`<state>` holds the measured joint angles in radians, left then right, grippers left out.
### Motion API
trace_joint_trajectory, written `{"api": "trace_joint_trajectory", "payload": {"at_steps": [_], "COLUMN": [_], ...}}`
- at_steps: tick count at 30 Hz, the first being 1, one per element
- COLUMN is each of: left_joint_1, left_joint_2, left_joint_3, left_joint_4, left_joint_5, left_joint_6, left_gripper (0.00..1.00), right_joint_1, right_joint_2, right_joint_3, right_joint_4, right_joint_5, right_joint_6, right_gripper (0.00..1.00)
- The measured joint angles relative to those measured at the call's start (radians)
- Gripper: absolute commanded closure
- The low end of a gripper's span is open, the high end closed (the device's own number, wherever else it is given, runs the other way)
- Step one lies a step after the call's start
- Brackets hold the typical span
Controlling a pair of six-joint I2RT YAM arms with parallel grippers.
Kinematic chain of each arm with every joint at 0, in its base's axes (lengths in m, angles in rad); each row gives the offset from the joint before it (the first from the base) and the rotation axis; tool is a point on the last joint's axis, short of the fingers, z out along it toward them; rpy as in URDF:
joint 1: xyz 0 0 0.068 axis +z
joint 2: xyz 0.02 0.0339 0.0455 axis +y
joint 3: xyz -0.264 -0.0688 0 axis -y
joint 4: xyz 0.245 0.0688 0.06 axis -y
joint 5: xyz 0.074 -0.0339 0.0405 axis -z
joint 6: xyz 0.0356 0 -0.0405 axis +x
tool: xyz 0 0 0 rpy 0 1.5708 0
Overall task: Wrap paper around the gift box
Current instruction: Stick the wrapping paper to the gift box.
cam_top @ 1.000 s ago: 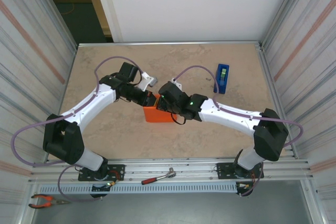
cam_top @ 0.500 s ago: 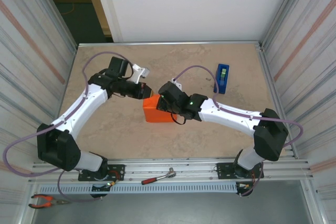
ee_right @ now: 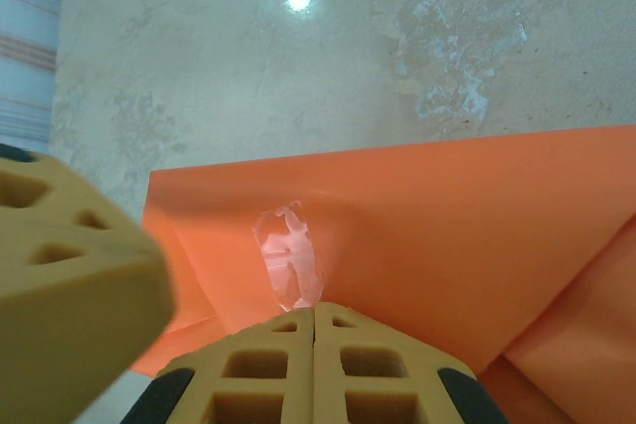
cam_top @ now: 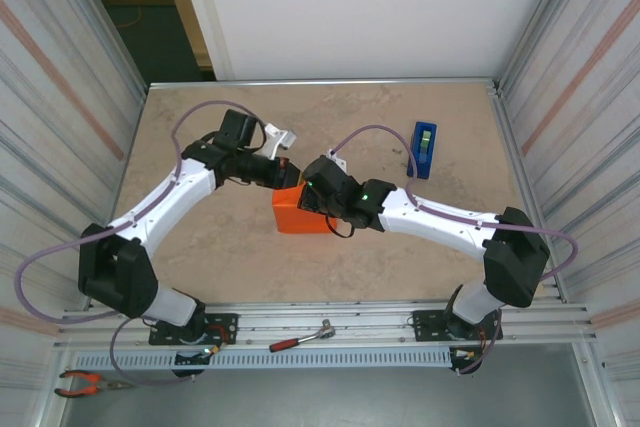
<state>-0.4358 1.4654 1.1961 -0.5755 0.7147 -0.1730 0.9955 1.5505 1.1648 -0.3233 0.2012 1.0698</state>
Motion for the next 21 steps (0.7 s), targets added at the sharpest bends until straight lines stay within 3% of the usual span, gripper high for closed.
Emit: {"api": "trace_joint_trajectory", "payload": {"at_steps": [21], "left_joint_1": [-0.029], "left_joint_2": [0.047], "left_joint_3": [-0.060], "left_joint_4": [0.101], "left_joint_5": [-0.096], "left_joint_6": [-0.032], "left_gripper": [1.00], "right_joint_1": [-0.001], "right_joint_2": [-0.006], "right_joint_3": [-0.008], "right_joint_4": [0.002], "right_joint_5": [-0.014], "right_joint_6": [0.021], "right_gripper": [1.00]}}
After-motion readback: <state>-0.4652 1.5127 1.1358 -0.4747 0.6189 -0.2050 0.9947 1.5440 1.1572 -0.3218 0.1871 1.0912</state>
